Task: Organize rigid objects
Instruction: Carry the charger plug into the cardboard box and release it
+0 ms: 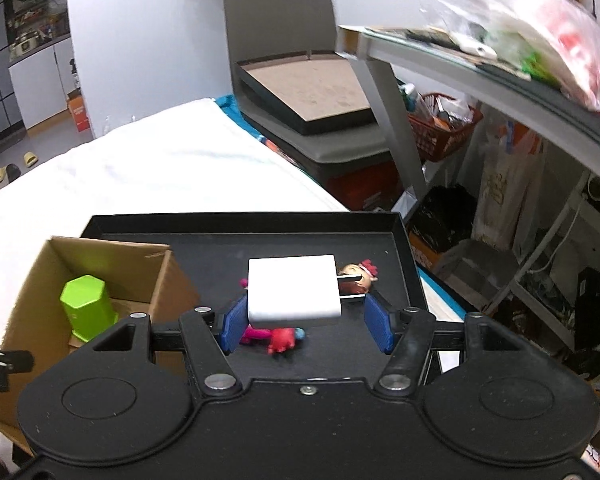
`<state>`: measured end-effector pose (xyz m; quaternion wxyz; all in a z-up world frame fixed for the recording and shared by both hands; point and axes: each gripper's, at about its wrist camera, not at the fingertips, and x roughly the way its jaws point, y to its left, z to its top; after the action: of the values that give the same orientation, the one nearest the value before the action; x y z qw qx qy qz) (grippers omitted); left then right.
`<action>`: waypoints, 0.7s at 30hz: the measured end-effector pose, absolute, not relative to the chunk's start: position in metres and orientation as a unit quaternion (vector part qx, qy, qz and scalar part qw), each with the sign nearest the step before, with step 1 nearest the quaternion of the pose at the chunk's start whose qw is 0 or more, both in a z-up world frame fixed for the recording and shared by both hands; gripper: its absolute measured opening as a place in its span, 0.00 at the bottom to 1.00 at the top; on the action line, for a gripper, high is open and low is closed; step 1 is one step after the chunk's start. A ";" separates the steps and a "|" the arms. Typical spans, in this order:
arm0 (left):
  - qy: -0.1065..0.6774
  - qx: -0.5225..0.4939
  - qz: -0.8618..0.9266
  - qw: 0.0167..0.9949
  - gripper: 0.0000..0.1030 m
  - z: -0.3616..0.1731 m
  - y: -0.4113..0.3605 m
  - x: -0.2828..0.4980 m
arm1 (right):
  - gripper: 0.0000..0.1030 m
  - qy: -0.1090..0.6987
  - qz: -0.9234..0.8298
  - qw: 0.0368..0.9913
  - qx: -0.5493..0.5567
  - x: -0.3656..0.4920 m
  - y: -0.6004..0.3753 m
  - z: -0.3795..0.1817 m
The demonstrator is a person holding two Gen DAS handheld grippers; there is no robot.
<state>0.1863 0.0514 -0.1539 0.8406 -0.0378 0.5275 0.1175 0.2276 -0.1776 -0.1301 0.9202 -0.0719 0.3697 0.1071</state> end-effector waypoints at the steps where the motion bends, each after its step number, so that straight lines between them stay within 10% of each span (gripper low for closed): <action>1: 0.527 -0.043 0.112 0.841 0.65 -0.154 0.053 0.186 | 0.58 0.368 0.108 0.921 -0.073 0.226 -0.175 -0.128; 21: 0.544 -0.092 0.056 0.832 0.47 -0.165 0.072 0.184 | 0.58 0.358 0.153 0.915 -0.111 0.200 -0.103 -0.111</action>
<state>0.1836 0.0723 -0.1653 0.8319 -0.0922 0.5443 0.0562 0.1997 -0.1031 -0.1112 0.9146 -0.1107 0.3576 0.1530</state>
